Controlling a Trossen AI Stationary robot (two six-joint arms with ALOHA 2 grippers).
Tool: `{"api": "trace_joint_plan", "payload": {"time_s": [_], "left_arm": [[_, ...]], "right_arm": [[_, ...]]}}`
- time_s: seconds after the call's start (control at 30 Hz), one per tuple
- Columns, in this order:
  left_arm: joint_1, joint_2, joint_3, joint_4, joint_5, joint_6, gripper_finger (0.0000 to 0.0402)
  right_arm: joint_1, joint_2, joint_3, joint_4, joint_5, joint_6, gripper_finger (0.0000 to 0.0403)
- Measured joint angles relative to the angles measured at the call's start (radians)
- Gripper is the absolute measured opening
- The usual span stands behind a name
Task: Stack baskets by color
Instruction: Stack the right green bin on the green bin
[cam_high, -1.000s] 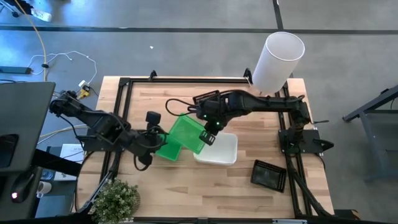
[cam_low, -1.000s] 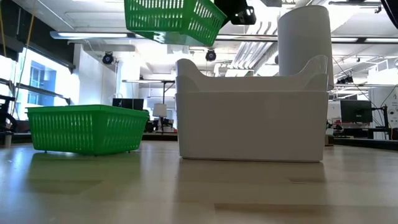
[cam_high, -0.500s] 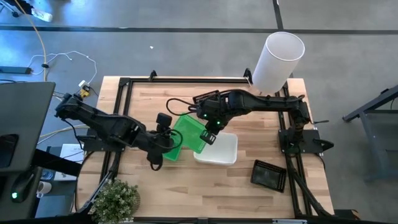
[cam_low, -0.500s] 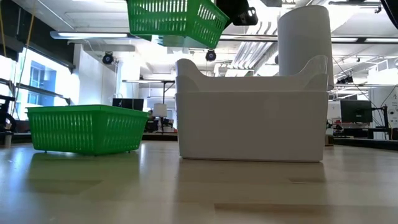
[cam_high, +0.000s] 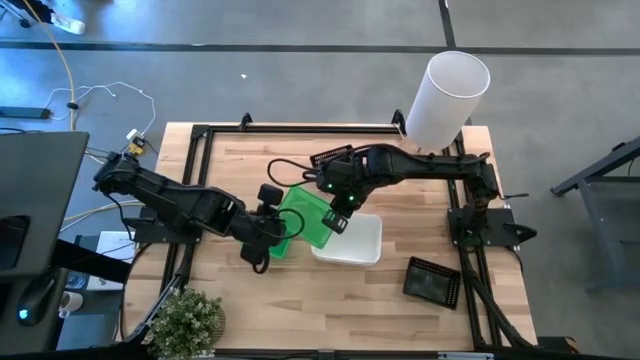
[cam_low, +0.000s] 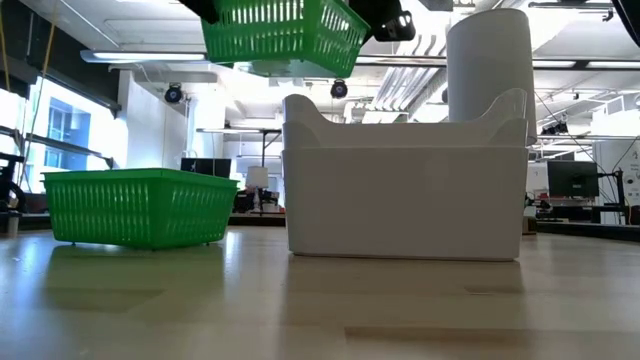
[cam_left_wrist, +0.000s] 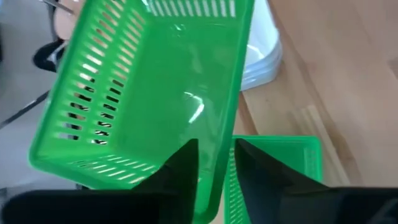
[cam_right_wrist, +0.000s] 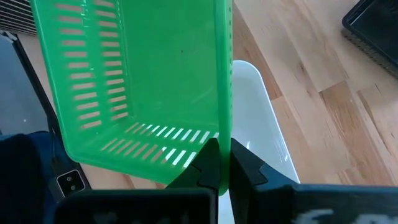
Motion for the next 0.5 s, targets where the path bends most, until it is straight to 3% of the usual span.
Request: {"api": "trace_joint_plan", "payload": {"time_s": [0.2,0.5], "left_arm": [[0.0,0.0,0.0,0.0,0.023,0.004,0.0009],[0.0,0.0,0.0,0.0,0.088,-0.001,0.0003]], "right_arm": [[0.0,0.0,0.0,0.002,-0.001,-0.01,0.0],[0.006,0.0,0.0,0.006,0.019,-0.059,0.001]]}}
